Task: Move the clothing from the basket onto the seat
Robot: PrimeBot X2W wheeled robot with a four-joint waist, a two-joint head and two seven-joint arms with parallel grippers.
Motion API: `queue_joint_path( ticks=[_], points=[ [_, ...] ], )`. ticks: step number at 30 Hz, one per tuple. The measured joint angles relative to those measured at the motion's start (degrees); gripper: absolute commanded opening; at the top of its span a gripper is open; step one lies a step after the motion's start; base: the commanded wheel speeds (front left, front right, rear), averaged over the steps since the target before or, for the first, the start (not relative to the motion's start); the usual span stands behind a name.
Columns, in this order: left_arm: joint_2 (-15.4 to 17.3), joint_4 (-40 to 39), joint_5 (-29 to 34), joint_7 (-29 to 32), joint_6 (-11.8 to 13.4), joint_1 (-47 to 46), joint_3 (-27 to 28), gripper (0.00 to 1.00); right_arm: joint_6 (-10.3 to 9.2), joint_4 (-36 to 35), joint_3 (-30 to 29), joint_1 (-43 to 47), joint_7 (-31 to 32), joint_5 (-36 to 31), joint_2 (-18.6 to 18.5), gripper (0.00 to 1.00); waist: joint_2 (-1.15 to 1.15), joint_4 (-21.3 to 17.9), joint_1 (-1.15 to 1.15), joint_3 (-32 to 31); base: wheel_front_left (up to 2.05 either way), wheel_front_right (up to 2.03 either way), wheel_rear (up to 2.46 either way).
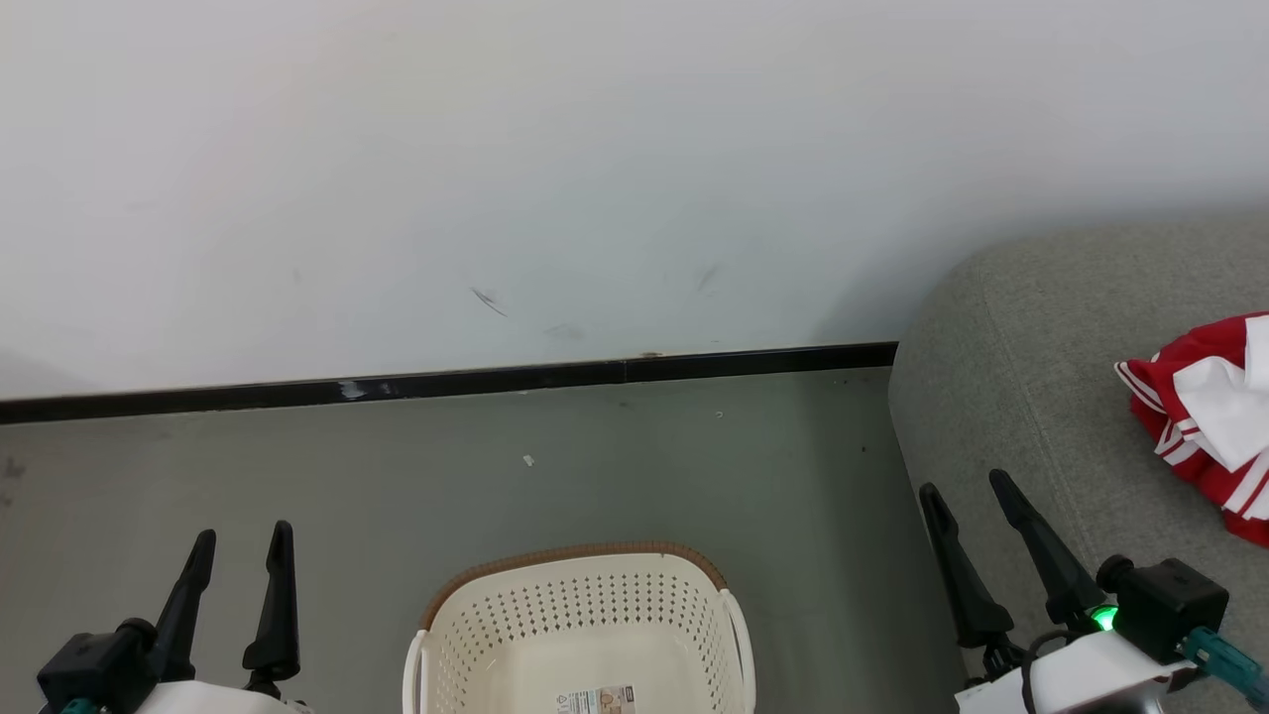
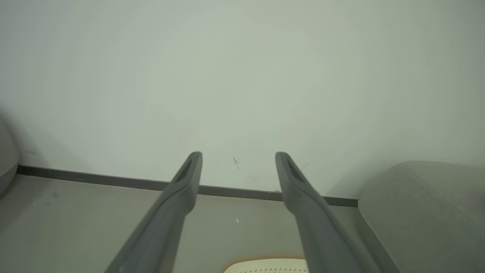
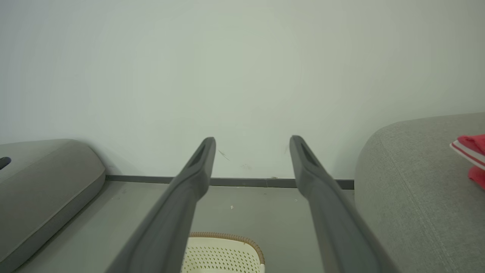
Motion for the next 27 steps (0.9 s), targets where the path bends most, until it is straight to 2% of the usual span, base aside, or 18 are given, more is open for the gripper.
queue_joint_path(
  ticks=[5, 6, 15, 27],
  points=[
    [-0.9, 0.5, 0.2, 0.0, -0.6, 0.0, 0.5, 1.00, 0.00, -0.1, 0.0, 0.0, 0.0, 0.0, 0.1, 1.00, 0.00, -0.1, 0.00, 0.1, 0.00, 0.00, 0.00],
    [-0.9, 0.6, 0.2, 0.0, -0.9, 0.0, 0.5, 0.00, 0.00, -0.1, 0.0, 0.0, 0.0, 0.0, 0.1, 0.00, 0.00, -0.1, 0.00, 0.1, 0.00, 0.00, 0.00],
    [-4.4, 5.0, -0.2, 0.3, -1.0, 1.4, -0.6, 0.00, -0.02, 4.0, 0.9, 2.5, 0.1, 0.4, 0.8, 0.00, 0.00, -0.1, 0.00, 0.2, 0.00, 0.00, 0.00],
    [-4.6, 5.6, -9.0, 3.5, -1.4, 1.1, 0.7, 0.00, -0.02, 3.2, 0.8, 2.7, 0.9, 11.8, 0.9, 0.00, 0.00, -0.2, 0.00, 0.0, 0.00, 0.00, 0.00]
  ],
)
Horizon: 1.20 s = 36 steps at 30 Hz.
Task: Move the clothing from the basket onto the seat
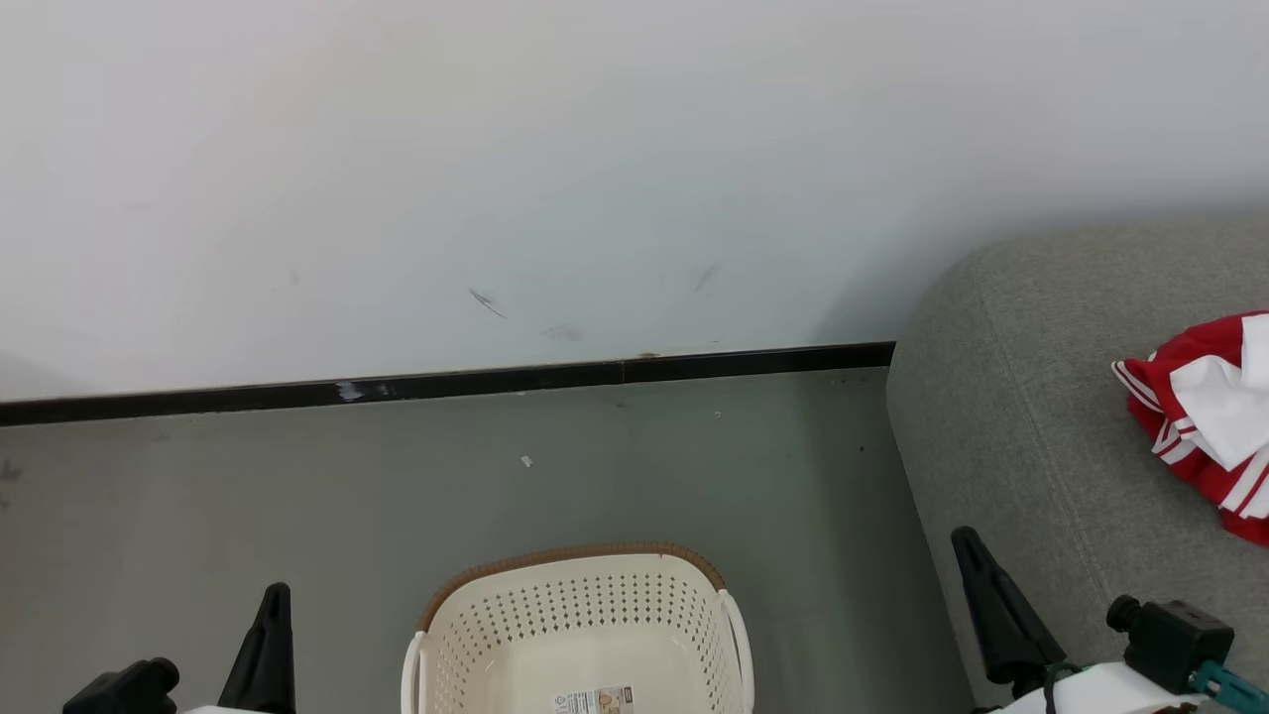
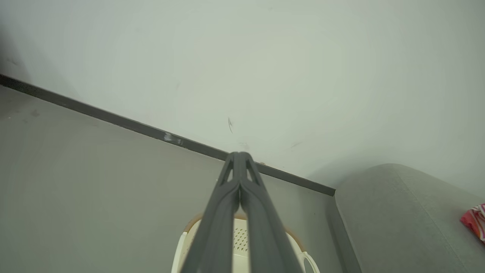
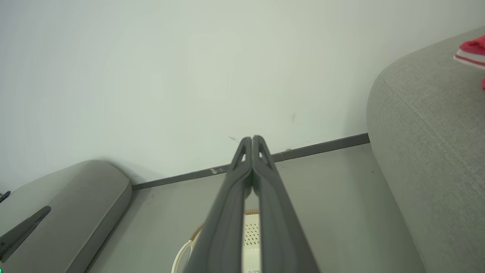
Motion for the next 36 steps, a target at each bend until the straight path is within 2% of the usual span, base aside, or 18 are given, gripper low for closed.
queue_joint_path(
  ticks=[5, 15, 21, 28, 36],
  points=[
    [-0.2, 0.1, -3.0, 1.2, -0.5, -0.1, 0.5, 0.00, 0.00, 0.4, -0.8, 0.0, 0.8, 4.3, 0.1, 0.00, 0.00, 0.0, 0.07, -0.1, 0.00, 0.00, 0.00],
    [-0.5, 0.3, -9.3, 3.4, -1.0, -0.3, 1.5, 0.00, 0.00, 1.4, -1.6, -0.3, 2.7, 12.9, -0.2, 0.00, 0.00, 0.0, 0.42, -0.5, 0.00, 0.00, 0.00],
    [-0.7, 0.4, -12.9, 4.5, -1.3, -0.6, 1.9, 0.00, 0.00, 2.5, -2.0, -0.4, 3.8, 18.0, -0.6, 0.00, 0.00, 0.0, 0.50, -0.7, 0.00, 0.00, 0.00],
    [-1.3, 0.5, -17.2, 6.1, -1.4, -1.4, 2.6, 0.00, 0.00, 3.5, -2.6, -0.8, 4.9, 24.2, -1.0, 0.00, 0.00, -0.1, 0.48, -0.9, 0.00, 0.00, 0.00],
    [-1.6, 0.6, -22.0, 7.4, -1.5, -1.6, 3.3, 0.00, 0.00, 5.0, -3.1, -2.4, 6.2, 31.1, -1.4, 0.00, 0.00, -0.1, 0.29, -0.9, 0.00, 0.00, 0.00]
  ],
)
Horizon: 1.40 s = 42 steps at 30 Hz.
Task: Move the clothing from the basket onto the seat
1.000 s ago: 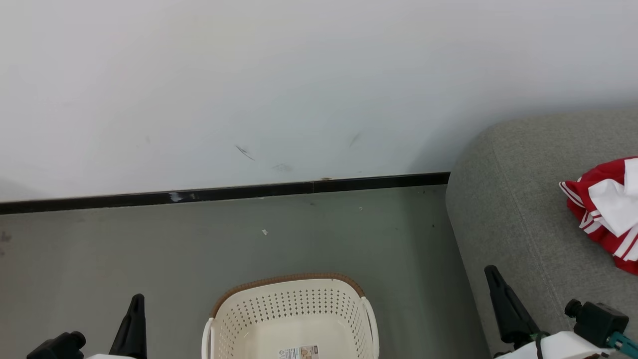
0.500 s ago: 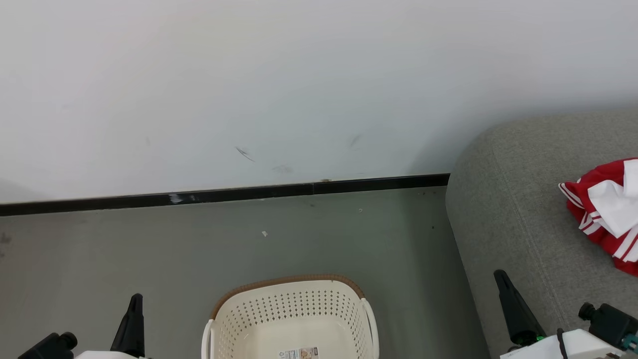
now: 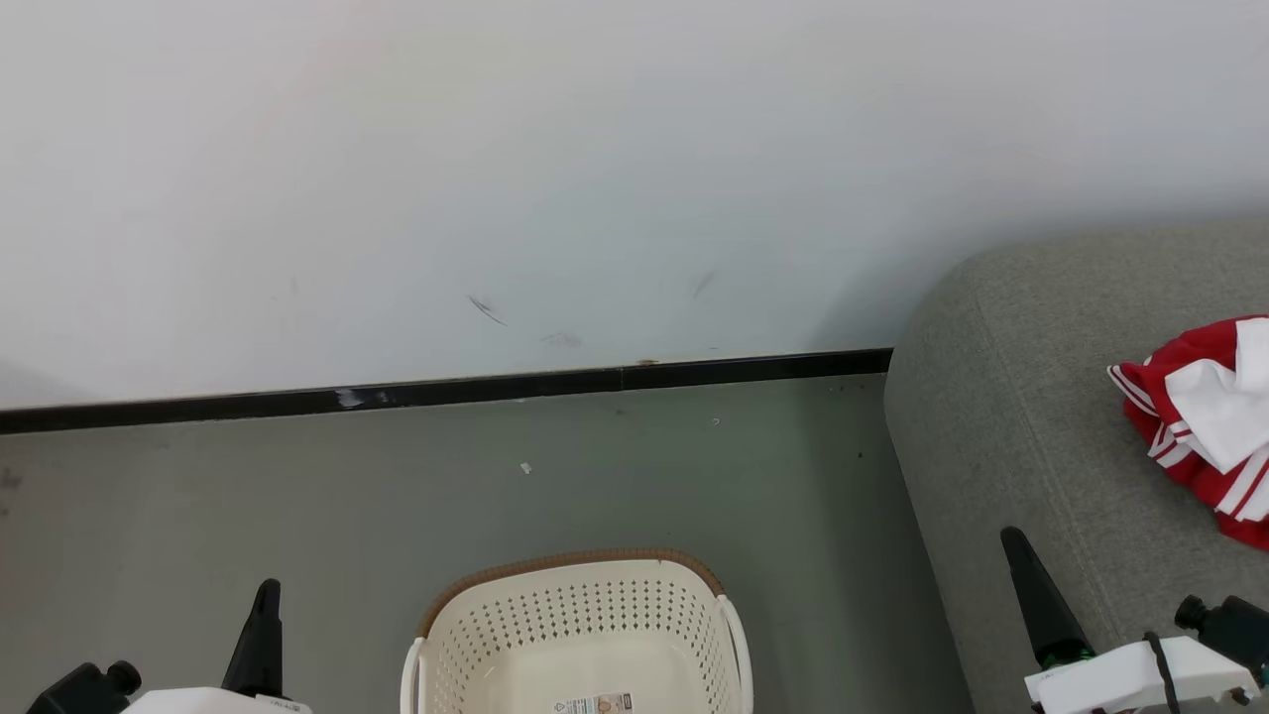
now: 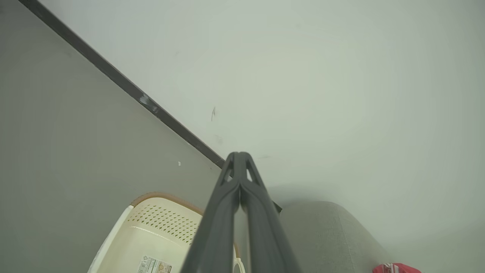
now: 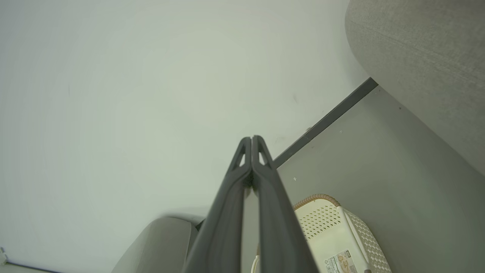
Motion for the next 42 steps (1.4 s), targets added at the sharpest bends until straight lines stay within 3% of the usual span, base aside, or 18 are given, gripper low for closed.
queue_joint_path(
  ticks=[11, 42],
  points=[
    [-0.4, 0.1, -6.8, 2.5, -0.5, -1.1, 0.8, 0.00, 0.00, 2.0, -0.4, -1.2, 1.7, 9.3, -0.7, 0.00, 0.00, -0.1, -0.21, 0.1, 0.00, 0.00, 0.00],
    [-1.7, 0.3, -25.5, 8.2, -1.7, -3.4, 3.2, 0.00, 0.00, 6.9, -2.1, -5.4, 5.9, 35.0, -2.4, 0.00, 0.00, -0.3, -0.26, 0.0, 0.00, 0.00, 0.00]
  ],
)
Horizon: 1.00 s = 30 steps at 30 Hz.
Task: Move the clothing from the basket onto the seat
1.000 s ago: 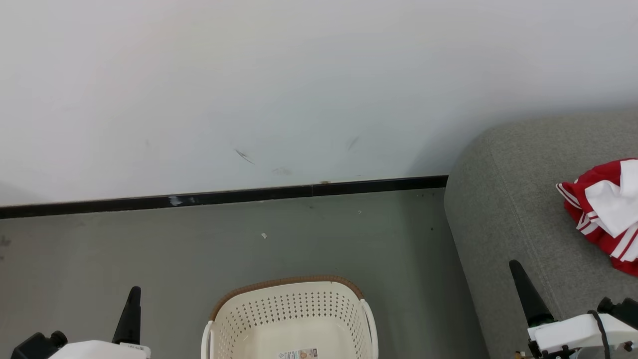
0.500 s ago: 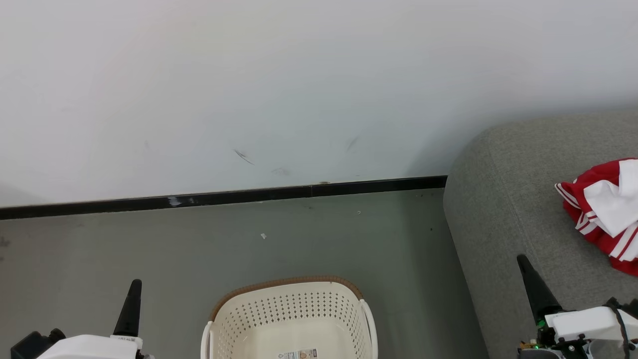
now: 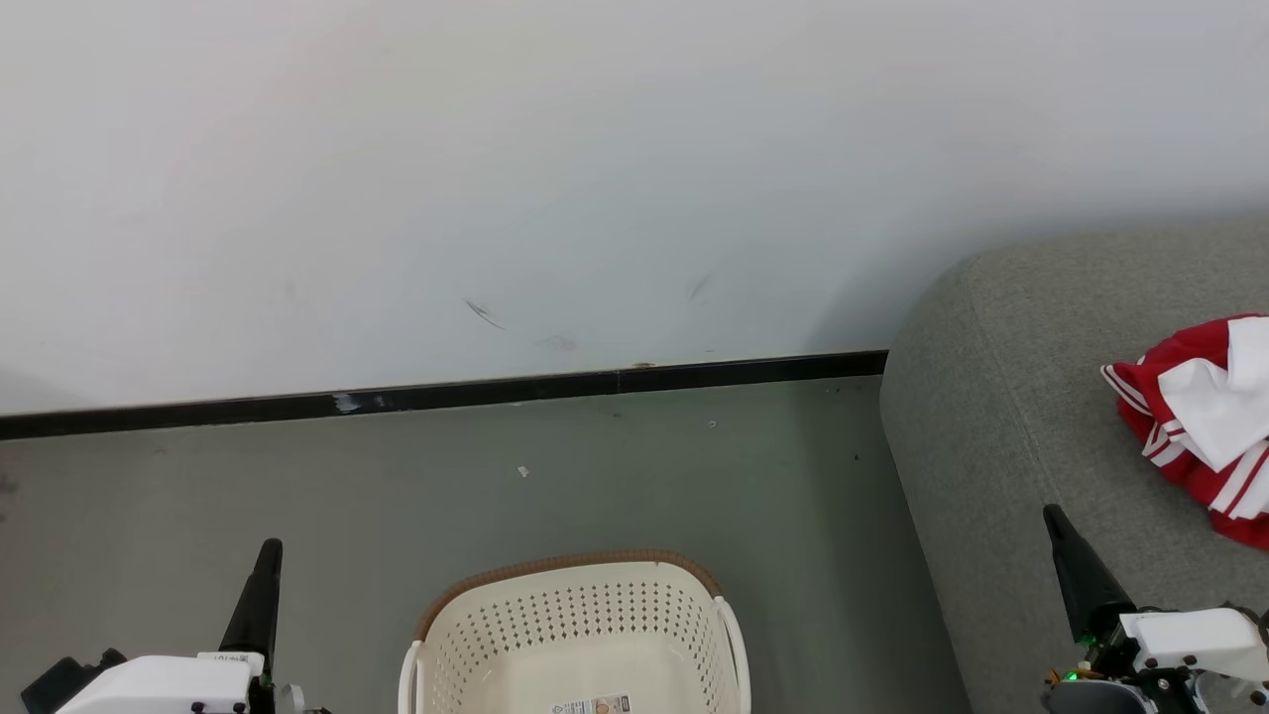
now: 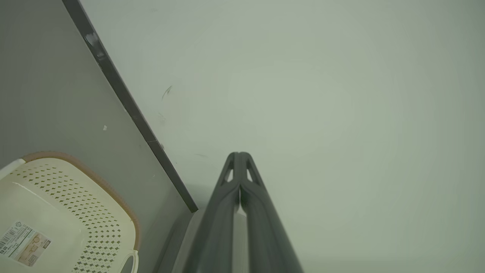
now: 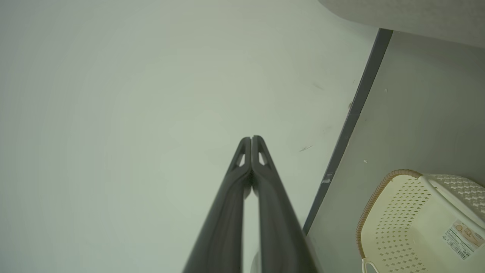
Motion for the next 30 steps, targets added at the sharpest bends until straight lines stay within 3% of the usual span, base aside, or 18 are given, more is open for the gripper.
queue_joint_path(
  ticks=[8, 30],
  points=[
    [-0.3, 0.0, -5.5, 1.8, -0.3, -0.4, 0.7, 0.00, 0.00, 1.1, -0.3, -2.0, 1.2, 7.4, -0.4, 0.00, 0.00, -0.1, 0.00, -0.1, 0.00, 0.00, 0.00],
    [-0.4, 0.0, -5.6, 1.8, -0.3, -0.4, 0.7, 0.00, 0.00, 1.6, -0.3, -2.1, 1.2, 7.5, -0.5, 0.00, 0.00, -0.1, -0.01, -0.1, 0.00, 0.00, 0.00]
  ],
)
